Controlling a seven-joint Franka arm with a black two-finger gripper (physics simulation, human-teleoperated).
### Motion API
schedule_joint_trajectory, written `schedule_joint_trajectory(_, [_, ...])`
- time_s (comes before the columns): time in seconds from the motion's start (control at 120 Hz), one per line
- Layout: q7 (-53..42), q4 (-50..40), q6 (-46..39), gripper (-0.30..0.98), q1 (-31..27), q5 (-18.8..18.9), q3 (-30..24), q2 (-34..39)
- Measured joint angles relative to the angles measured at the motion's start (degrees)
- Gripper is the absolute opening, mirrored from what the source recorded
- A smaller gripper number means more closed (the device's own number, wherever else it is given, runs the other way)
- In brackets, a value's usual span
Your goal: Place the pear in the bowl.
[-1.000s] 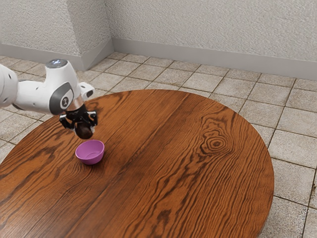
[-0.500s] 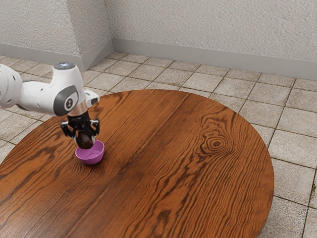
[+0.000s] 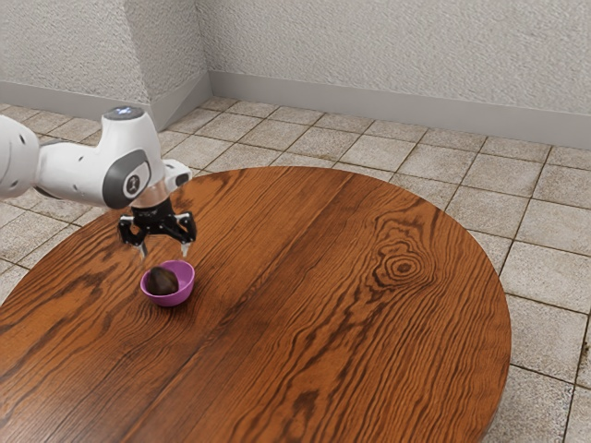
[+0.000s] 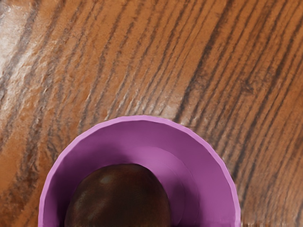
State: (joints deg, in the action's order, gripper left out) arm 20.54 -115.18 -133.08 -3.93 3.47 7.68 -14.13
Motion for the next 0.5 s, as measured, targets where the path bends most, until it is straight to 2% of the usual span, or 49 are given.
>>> schedule_joint_trajectory(0.1, [-0.2,1.3,2.4,0.63,2.2,0.0,-1.9,4.4])
schedule_joint_trajectory(0.225, [-1.1,9.1,12.3,0.64,5.4,-0.8,-3.2,9.1])
schedule_joint_trajectory(0.342, [-4.5,20.9,24.0,0.65,6.5,-3.6,-3.4,9.7])
schedule_joint_trajectory(0.5, [-10.2,29.6,35.2,0.66,5.4,-5.2,-3.4,9.3])
